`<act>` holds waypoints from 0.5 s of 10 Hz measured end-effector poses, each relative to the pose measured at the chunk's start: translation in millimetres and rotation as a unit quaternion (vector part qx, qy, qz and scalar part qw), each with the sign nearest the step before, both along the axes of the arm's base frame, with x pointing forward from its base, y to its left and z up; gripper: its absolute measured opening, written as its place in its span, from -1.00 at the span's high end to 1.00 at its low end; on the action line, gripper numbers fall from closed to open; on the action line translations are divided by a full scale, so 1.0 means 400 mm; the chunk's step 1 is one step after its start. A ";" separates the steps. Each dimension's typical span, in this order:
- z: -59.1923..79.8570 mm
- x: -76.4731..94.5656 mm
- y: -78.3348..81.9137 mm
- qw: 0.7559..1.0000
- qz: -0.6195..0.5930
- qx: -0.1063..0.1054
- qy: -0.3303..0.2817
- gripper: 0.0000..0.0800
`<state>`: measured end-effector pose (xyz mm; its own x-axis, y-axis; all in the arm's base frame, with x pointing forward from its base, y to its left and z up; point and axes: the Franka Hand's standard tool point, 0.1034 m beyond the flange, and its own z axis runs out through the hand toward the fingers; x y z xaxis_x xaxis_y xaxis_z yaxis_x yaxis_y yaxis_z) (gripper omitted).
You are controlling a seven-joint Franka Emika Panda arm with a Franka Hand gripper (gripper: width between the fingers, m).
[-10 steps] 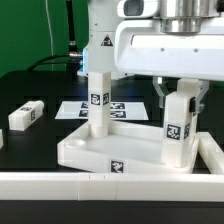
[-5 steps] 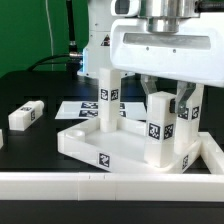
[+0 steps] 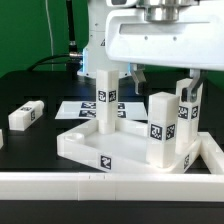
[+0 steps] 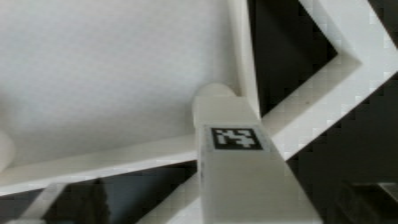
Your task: Assemble desk
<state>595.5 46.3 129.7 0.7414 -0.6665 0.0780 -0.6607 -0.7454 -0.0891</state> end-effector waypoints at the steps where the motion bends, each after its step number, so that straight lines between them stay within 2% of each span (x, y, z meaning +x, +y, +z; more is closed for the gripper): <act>1: 0.014 -0.025 -0.025 1.000 0.024 0.002 -0.003 -0.62; 3: 0.022 -0.054 -0.110 0.999 0.036 0.000 -0.001 -0.62; 4: 0.015 -0.053 -0.123 1.000 0.030 -0.001 0.001 -0.62; 5: 0.015 -0.053 -0.115 0.999 0.033 0.000 0.001 -0.62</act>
Offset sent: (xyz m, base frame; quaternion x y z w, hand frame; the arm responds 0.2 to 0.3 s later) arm 0.0019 -0.0373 -0.0071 0.0078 -0.0175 0.0046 0.9998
